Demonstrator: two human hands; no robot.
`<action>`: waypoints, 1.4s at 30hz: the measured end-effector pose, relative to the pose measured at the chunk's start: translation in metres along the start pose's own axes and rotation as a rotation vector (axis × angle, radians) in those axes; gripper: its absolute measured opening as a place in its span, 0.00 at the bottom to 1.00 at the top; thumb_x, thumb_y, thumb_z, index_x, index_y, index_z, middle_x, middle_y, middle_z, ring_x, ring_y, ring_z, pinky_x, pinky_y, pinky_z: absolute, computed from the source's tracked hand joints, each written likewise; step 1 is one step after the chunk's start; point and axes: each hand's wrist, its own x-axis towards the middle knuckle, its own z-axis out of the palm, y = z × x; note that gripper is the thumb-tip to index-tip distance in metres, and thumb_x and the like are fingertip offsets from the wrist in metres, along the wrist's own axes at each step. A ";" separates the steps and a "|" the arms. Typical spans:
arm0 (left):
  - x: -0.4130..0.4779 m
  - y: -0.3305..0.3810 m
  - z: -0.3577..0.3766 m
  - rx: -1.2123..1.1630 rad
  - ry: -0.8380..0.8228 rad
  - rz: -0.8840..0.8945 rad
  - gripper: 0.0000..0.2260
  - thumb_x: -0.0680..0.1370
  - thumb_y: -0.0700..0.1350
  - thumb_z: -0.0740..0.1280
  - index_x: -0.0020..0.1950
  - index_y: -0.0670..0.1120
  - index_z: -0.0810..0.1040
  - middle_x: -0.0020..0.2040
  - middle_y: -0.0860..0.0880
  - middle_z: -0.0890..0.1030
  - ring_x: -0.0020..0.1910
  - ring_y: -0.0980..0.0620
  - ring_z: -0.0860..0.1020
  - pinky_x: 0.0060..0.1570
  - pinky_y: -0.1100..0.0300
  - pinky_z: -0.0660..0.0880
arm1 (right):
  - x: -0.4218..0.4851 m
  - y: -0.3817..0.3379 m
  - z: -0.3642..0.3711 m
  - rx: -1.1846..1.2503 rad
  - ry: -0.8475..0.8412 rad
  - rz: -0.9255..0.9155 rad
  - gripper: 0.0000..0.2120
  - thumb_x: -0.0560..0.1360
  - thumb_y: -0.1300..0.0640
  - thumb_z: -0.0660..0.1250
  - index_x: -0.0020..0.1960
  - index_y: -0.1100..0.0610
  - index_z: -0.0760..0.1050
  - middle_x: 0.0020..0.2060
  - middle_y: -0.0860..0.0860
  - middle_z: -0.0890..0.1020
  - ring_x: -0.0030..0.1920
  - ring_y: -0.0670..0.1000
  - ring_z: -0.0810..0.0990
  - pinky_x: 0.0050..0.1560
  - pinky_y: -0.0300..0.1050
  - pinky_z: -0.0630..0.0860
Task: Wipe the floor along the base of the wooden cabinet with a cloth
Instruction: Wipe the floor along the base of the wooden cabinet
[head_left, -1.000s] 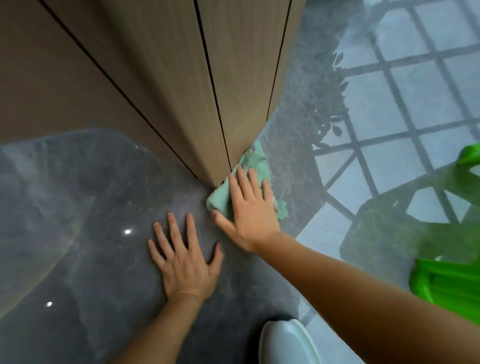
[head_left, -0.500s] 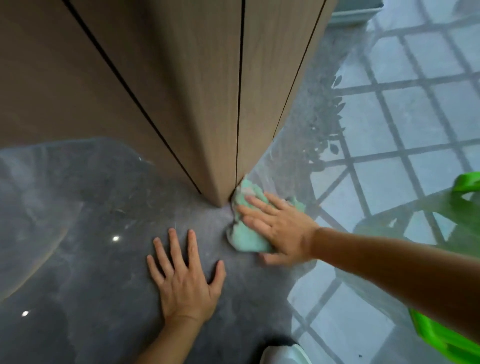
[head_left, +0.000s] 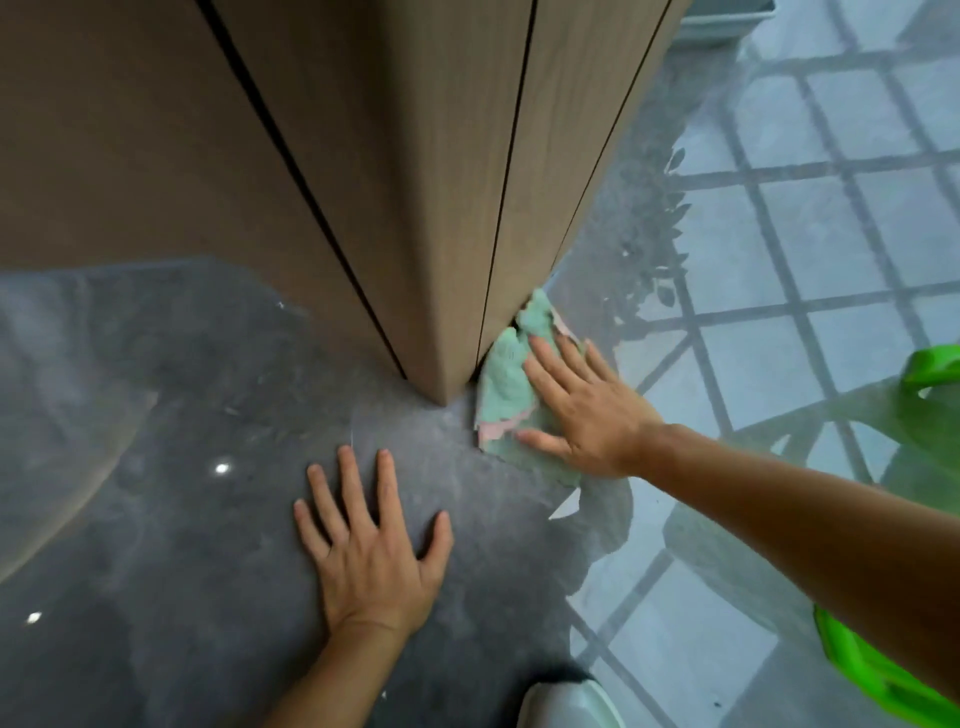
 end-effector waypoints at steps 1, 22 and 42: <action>0.001 0.000 0.000 0.004 -0.003 -0.004 0.40 0.72 0.66 0.59 0.79 0.46 0.65 0.80 0.37 0.61 0.79 0.29 0.58 0.76 0.32 0.52 | 0.000 -0.005 0.002 0.001 0.022 0.040 0.43 0.75 0.28 0.40 0.79 0.57 0.42 0.79 0.57 0.45 0.77 0.63 0.41 0.75 0.60 0.38; 0.005 -0.001 -0.010 -0.006 -0.084 0.027 0.52 0.60 0.72 0.59 0.79 0.46 0.60 0.79 0.34 0.62 0.77 0.27 0.59 0.74 0.31 0.53 | -0.028 -0.034 -0.003 0.191 0.264 0.065 0.26 0.79 0.46 0.51 0.75 0.53 0.62 0.77 0.50 0.60 0.78 0.55 0.52 0.75 0.61 0.47; 0.001 -0.003 0.002 0.011 -0.026 -0.015 0.39 0.76 0.69 0.47 0.81 0.48 0.60 0.81 0.38 0.58 0.80 0.31 0.55 0.76 0.34 0.48 | 0.088 0.023 -0.029 -0.103 -0.009 0.243 0.61 0.64 0.19 0.47 0.77 0.65 0.36 0.78 0.61 0.40 0.77 0.59 0.38 0.77 0.58 0.42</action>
